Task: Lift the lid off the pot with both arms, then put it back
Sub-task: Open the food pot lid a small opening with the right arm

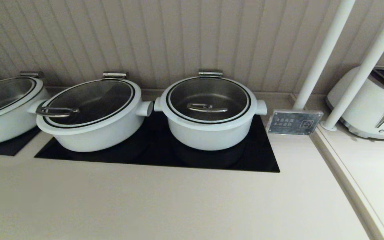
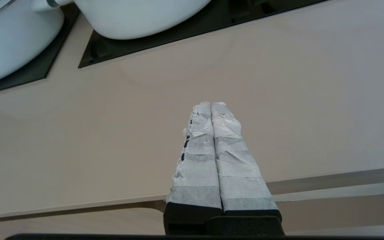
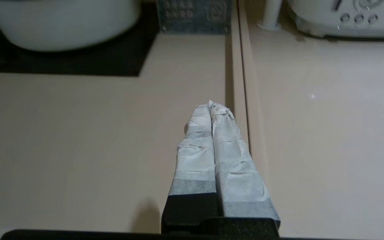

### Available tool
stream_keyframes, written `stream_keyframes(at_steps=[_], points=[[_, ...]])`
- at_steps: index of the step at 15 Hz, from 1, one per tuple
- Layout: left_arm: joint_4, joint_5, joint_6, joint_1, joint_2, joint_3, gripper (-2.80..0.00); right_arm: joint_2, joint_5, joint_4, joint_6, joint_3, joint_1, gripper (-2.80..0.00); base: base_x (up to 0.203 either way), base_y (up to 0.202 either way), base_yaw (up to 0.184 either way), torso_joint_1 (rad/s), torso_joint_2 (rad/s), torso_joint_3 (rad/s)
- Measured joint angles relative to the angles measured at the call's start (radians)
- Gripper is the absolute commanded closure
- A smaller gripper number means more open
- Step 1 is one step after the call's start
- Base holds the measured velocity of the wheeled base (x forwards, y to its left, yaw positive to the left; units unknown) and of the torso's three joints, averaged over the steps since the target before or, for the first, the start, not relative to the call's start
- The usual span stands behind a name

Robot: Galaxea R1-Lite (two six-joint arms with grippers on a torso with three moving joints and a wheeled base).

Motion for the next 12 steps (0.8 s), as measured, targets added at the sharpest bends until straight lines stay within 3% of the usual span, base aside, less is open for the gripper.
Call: stream_keyframes(at_steps=[6,9,12], points=[[0.0,0.0,-0.009,0.0,0.0,0.0,0.0,0.246,0.056,-0.01,-0.001,-0.197,0.004,0.0,0.0,0.0,0.0,0.0,0.0,0.0],[-0.001,0.001,-0.009,0.0,0.0,-0.001,0.0,0.514,0.109,-0.162,-0.012,-0.28,0.007,0.0,0.0,0.0,0.0,0.0,0.0,0.0],[0.0,0.001,-0.008,0.0,0.0,-0.001,0.0,0.824,0.221,-0.385,-0.081,-0.368,0.017,0.0,0.0,0.0,0.0,0.0,0.0,0.0]])
